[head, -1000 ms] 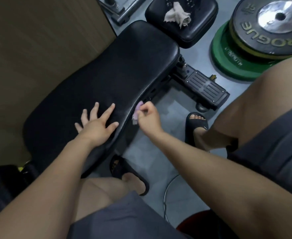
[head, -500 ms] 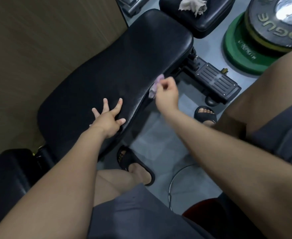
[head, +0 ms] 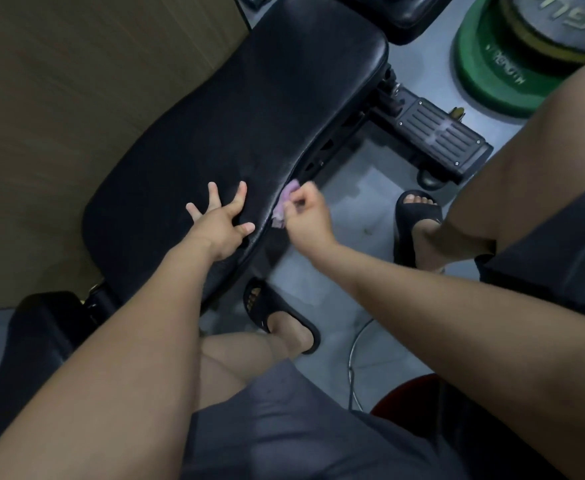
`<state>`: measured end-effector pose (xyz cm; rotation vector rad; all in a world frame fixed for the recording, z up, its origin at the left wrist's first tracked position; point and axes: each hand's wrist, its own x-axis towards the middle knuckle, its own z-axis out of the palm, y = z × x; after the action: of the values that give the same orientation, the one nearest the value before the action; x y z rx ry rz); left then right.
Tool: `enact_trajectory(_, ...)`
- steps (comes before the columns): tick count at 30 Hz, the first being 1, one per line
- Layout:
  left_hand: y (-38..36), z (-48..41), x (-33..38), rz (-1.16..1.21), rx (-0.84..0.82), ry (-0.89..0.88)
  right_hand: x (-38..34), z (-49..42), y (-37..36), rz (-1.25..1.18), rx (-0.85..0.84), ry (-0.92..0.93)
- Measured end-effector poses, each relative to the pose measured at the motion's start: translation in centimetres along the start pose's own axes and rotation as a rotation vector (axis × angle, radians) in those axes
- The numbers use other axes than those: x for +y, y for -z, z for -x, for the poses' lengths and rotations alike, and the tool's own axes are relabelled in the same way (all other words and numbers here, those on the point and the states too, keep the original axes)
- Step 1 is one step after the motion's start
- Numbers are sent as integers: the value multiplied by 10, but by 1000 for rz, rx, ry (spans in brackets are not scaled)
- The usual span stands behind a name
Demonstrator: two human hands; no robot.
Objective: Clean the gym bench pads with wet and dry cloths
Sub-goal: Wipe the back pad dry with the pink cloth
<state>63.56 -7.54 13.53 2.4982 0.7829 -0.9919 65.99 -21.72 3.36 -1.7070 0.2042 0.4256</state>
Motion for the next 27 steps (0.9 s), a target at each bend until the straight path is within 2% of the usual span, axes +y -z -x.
enact_trajectory(3, 1, 0, 1, -1, -1, 4, 26, 36, -15, 19, -271, -12)
enact_trajectory(4, 1, 0, 1, -1, 1, 4, 32, 37, -18, 14, -299, -13)
enact_trajectory(7, 0, -1, 2, -13, -1, 8, 8, 21, -7, -12, -97, -129)
enact_trajectory(9, 0, -1, 2, -17, -6, 15, -1, 17, -6, -101, -29, -191)
enact_trajectory(14, 5, -1, 3, -21, -28, 11, -4, 52, -14, -239, -254, -313)
enact_trajectory(15, 5, -1, 4, -20, -29, 13, -6, 45, -12, -248, -256, -335)
enact_trajectory(19, 2, -2, 2, -3, -12, 8, -25, -21, 13, -303, 7, -209)
enact_trajectory(22, 2, -5, 2, -21, -16, 13, -15, -61, 22, -280, 157, -197)
enact_trajectory(24, 2, -4, 3, -22, -18, 13, 10, -56, 7, -243, 121, -214)
enact_trajectory(26, 3, -4, 3, -20, -14, 10, 46, -33, -20, -237, -36, -247)
enact_trajectory(27, 3, -4, 3, -20, -14, 12, 39, -10, -20, -221, -109, -269)
